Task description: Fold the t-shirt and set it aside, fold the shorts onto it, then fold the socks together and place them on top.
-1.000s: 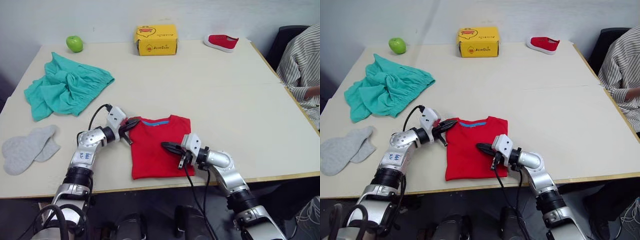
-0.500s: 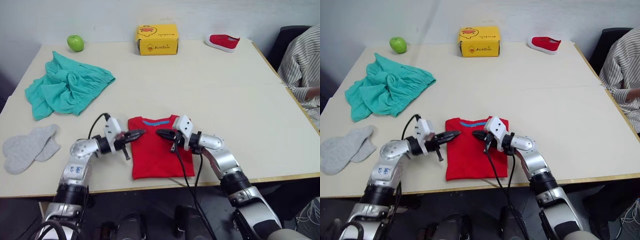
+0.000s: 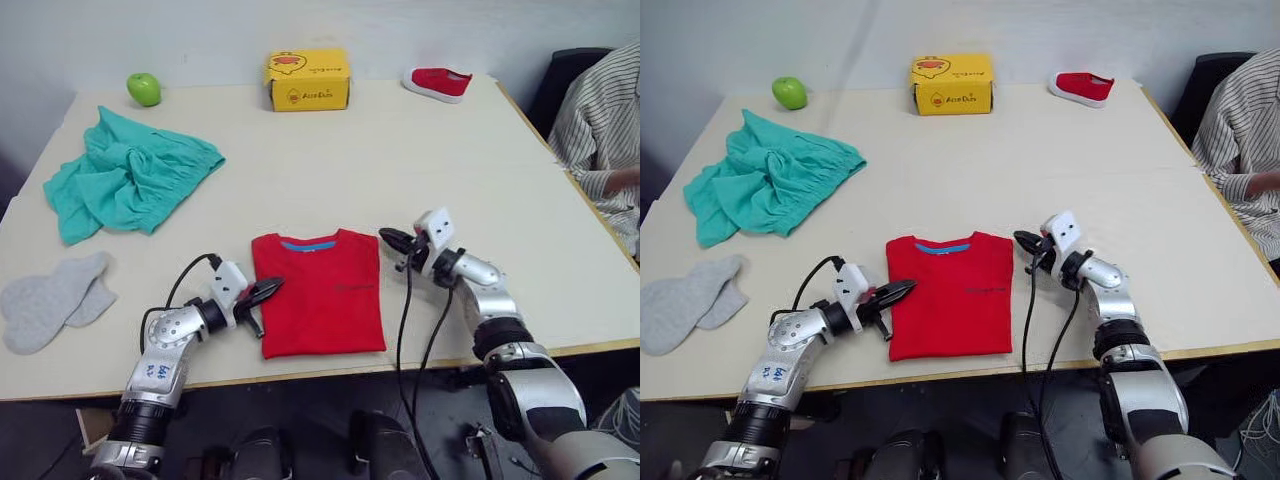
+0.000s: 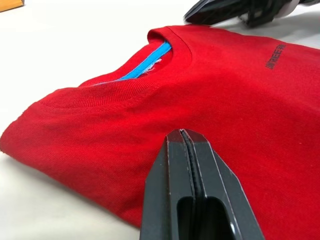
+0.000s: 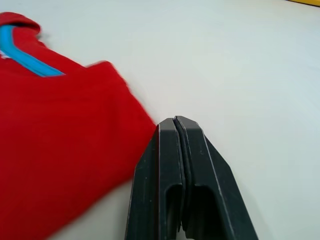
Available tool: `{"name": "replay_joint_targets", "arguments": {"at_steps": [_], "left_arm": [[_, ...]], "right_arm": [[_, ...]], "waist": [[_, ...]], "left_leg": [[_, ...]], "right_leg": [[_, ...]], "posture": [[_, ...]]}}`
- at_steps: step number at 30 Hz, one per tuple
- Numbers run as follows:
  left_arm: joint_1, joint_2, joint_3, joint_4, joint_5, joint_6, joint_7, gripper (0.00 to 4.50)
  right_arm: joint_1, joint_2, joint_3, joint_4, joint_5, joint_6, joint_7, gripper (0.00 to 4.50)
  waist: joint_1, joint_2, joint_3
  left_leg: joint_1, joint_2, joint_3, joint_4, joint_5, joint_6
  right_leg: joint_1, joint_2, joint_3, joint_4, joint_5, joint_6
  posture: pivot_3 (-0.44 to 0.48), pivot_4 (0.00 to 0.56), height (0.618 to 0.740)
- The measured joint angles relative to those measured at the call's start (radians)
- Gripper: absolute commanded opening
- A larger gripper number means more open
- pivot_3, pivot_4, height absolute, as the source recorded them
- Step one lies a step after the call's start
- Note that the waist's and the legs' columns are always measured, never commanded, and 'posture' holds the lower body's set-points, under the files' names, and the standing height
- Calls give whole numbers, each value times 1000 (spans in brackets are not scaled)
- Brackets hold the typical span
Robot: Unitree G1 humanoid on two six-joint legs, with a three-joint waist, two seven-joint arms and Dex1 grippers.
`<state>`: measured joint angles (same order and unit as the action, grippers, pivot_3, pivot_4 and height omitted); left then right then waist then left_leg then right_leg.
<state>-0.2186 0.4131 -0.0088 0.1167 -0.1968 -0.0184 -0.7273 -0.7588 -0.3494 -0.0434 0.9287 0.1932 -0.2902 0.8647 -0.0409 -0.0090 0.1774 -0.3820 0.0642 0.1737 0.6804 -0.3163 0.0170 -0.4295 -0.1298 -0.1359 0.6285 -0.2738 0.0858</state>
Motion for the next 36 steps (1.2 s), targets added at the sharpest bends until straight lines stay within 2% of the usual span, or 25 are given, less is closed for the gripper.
{"name": "replay_joint_targets", "arguments": {"at_steps": [6, 7, 10, 11, 13, 15, 18, 22, 26, 29, 33, 36], "left_arm": [[-13, 0, -3, 11, 0, -8, -30, 0], [-17, 0, -6, 15, 0, -8, -33, 0], [-49, -1, -15, 17, 0, -7, -47, 0], [-57, -1, -15, 15, 0, -7, -51, 0], [-72, 4, -19, 12, -2, 0, -68, 0], [-81, 10, -26, 10, -2, 13, -86, 0], [-93, 24, -30, 1, -9, 20, -113, 0], [-123, 22, -54, -3, -10, 15, -153, 0], [-132, 5, -90, -2, -8, -6, -177, 0], [-148, 0, -117, 17, -1, -18, -193, 0], [-191, -13, -136, 63, 26, -40, -192, 0], [-224, -21, -157, 121, 57, -60, -187, 0]], "right_arm": [[65, 8, -4, -129, 19, 30, 49, 23], [77, 11, -5, -146, 22, 34, 48, 23], [107, 19, -5, -203, 32, 70, 46, 23], [111, 23, -3, -221, 33, 82, 47, 23], [139, 21, 5, -337, 55, 161, 68, 23], [179, -12, 16, -462, 108, 302, 109, 23], [221, -146, -1, -637, 240, 629, 165, 584], [224, -333, -44, -763, 378, 1006, 202, 1946], [219, -439, -29, -773, 452, 1345, 202, 3402], [220, -459, 2, -772, 469, 1483, 198, 4421], [219, -437, 10, -795, 500, 1608, 170, 4468], [224, -365, 19, -858, 506, 1632, 124, 4468]], "waist": [[1, 0, 0], [-3, 3, 0], [-22, 5, 2], [-22, 5, 2], [5, 7, 4], [27, 8, 5], [43, 9, 5], [42, 9, 5], [39, 9, 5], [38, 9, 6], [40, 9, 6], [37, 8, 5]], "left_leg": [[0, 0, 0, 0, 0, 0], [-6, -7, -17, -4, 1, 2], [-7, -37, -68, -27, 26, 5], [-7, -45, -82, -35, 34, 6], [-7, -42, -77, -30, 35, 4], [-8, -42, -78, -28, 35, 5], [-10, -42, -77, -25, 31, 9], [-10, -40, -75, -23, 27, 8], [-10, -37, -70, -24, 26, 7], [-9, -35, -67, -23, 27, 7], [-9, -35, -67, -22, 26, 7], [-9, -33, -66, -22, 25, 6]], "right_leg": [[0, 0, 0, 0, 0, 0], [8, -8, -10, -4, 0, 1], [32, -36, -57, -11, 0, 3], [38, -41, -68, -14, -1, 3], [35, -37, -53, -13, -1, 4], [35, -36, -51, -14, -1, 4], [36, -37, -49, -18, 1, 7], [36, -36, -50, -19, 1, 7], [35, -33, -50, -21, 1, 7], [34, -31, -51, -22, 1, 7], [34, -31, -51, -22, 1, 7], [34, -29, -51, -22, 1, 7]], "posture": [[0, 150, 740], [0, 150, 740], [0, 150, 740], [0, 150, 740], [0, 150, 740], [0, 150, 740], [0, 150, 740], [0, 150, 740], [0, 150, 740], [0, 150, 740], [0, 150, 740], [0, 150, 740]]}}
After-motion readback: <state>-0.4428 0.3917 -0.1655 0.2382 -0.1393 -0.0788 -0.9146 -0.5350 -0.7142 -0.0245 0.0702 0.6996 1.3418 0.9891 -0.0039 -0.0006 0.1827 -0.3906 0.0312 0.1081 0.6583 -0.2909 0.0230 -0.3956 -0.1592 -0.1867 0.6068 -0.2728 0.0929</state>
